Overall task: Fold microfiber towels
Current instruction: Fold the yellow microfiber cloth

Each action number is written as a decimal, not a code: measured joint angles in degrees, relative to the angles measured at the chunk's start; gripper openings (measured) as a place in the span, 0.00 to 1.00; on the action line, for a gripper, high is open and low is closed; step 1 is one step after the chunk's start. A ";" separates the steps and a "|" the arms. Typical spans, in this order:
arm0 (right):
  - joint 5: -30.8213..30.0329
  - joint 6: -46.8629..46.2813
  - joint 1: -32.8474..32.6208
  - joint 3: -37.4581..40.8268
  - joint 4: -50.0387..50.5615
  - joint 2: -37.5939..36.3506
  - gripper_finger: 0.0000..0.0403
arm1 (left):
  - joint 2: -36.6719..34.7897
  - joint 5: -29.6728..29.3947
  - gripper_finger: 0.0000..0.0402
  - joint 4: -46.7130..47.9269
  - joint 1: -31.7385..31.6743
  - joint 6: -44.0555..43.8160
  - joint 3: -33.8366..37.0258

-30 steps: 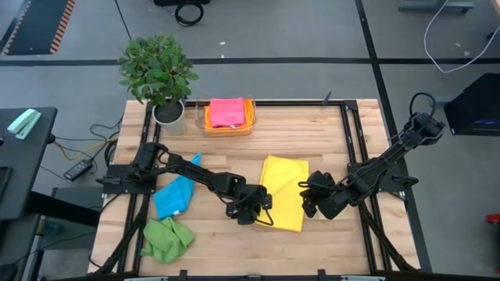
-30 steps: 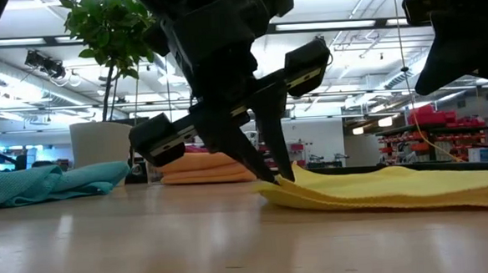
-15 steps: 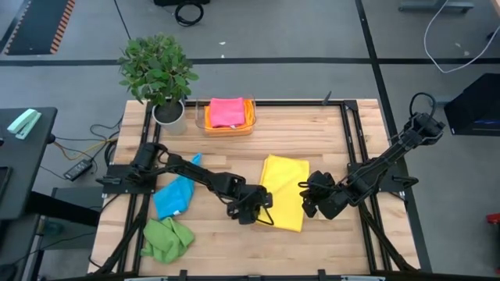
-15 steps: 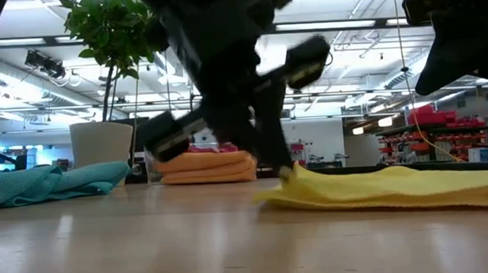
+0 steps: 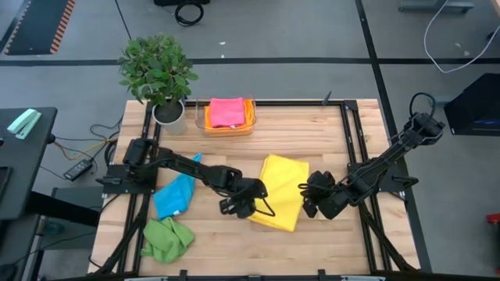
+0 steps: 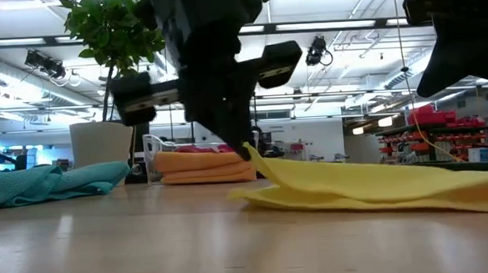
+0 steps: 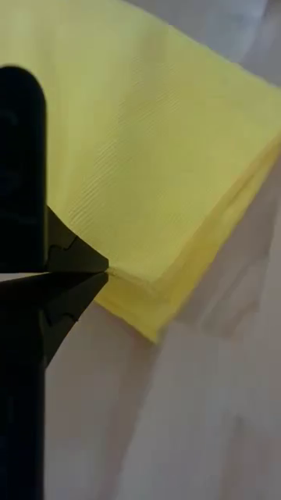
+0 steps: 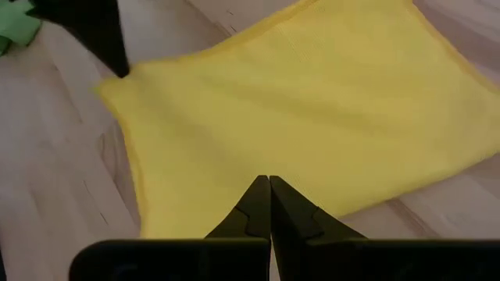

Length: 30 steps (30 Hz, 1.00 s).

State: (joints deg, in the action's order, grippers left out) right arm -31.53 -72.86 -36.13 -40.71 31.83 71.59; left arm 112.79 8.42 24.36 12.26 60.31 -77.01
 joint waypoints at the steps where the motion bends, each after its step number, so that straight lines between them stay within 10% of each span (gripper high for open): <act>1: -0.03 0.23 -0.01 -0.01 0.09 0.00 0.01 | 0.00 0.56 0.01 0.14 0.38 -1.11 0.00; 14: 6.77 -0.18 0.27 -0.02 -5.47 0.19 0.01 | 1.18 5.42 0.01 0.16 1.66 -7.45 0.03; 30: 23.49 2.28 4.17 0.00 -27.41 22.38 0.01 | 6.21 13.72 0.01 1.03 1.15 -18.10 -0.06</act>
State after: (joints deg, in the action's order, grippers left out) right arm -8.04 -70.58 -31.96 -40.71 4.42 93.97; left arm 119.00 22.14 25.39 13.41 42.20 -77.08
